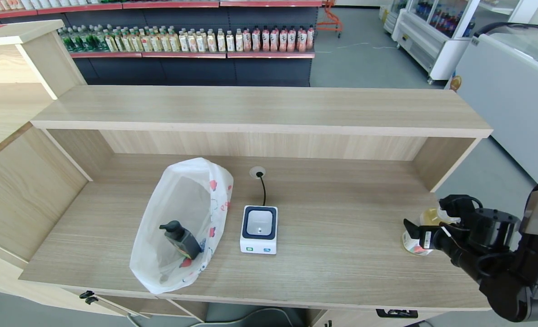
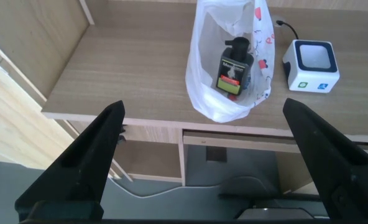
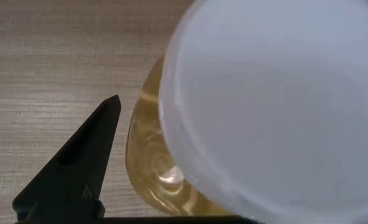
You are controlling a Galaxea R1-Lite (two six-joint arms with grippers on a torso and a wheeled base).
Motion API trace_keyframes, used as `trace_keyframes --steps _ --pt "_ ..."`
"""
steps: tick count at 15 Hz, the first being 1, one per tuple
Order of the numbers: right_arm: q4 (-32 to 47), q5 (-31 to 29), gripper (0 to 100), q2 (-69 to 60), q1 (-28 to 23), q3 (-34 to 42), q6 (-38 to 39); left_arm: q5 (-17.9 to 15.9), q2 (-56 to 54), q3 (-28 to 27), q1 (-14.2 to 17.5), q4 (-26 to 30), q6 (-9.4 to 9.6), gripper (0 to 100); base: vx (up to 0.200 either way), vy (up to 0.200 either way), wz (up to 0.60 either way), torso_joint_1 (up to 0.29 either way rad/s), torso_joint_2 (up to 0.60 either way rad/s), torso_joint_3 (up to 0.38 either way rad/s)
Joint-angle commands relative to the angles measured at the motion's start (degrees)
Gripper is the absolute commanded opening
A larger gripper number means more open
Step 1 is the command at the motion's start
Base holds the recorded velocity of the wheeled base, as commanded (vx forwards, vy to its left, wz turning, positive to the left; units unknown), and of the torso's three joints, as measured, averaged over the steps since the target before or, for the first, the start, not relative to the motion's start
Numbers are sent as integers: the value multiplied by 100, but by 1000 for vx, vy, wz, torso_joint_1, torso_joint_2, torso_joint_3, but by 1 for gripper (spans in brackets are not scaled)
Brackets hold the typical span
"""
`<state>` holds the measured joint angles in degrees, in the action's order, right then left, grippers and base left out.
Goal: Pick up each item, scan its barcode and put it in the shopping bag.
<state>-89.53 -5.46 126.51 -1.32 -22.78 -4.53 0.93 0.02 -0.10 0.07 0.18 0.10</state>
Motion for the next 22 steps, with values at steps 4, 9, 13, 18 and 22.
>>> trace_keyframes --steps 4,9,13,18,22 --pt "-47 -8 0 383 26 -367 -21 4 -2 1 1 -1 -1 100 0 0 0 0 0 0" --pt "-47 10 0 409 44 -587 -100 4 -2 1 1 -1 -1 100 0 0 0 0 0 0" --pt "-47 80 0 383 61 -657 -425 4 -2 1 1 -1 -1 100 0 0 0 0 0 0" --pt "1324 2849 0 -1683 -27 -666 -214 4 -2 1 1 -1 -1 100 0 0 0 0 0 0" --pt "3723 4862 0 -3651 351 -921 1341 4 -2 1 1 -1 -1 100 0 0 0 0 0 0"
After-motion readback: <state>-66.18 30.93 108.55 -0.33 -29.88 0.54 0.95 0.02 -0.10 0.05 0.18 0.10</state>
